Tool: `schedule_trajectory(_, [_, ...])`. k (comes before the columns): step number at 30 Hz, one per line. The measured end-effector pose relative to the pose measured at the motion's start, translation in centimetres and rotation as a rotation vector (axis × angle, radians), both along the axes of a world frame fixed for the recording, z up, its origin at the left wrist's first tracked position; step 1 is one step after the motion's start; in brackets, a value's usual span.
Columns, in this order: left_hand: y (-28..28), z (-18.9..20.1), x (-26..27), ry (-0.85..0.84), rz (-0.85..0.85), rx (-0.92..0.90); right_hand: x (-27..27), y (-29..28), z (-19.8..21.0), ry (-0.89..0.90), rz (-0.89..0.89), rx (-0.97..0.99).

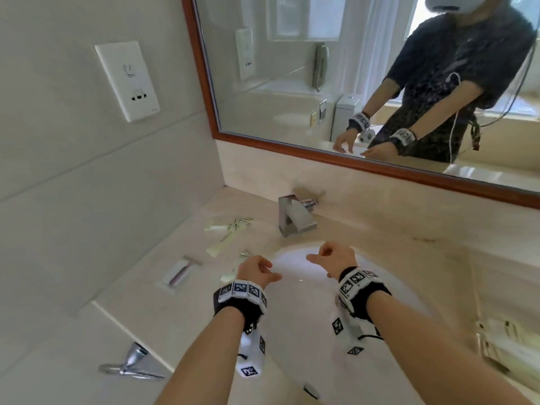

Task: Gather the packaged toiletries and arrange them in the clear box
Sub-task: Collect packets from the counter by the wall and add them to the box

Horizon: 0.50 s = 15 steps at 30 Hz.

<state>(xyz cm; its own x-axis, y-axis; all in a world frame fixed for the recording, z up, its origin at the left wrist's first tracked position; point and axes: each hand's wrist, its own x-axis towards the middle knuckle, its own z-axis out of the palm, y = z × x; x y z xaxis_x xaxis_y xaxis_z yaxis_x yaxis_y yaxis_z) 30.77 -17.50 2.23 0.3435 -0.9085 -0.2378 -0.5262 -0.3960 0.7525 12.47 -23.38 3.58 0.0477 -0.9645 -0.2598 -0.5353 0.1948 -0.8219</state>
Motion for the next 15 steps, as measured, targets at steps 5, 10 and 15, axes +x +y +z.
schedule_trajectory(5, [-2.8, -0.1, 7.7, -0.002, 0.028, 0.006, 8.7, -2.3, -0.8, 0.030, 0.085, 0.043])
schedule_trajectory(10, [-5.2, -0.6, 14.2, -0.027, 0.008, 0.020, 14.8, -4.1, -2.1, 0.124, 0.161, 0.018])
schedule_trajectory(15, [-7.0, -2.1, 18.2, -0.039, -0.017, 0.037, 18.2, -5.1, -3.5, 0.309, 0.263, 0.047])
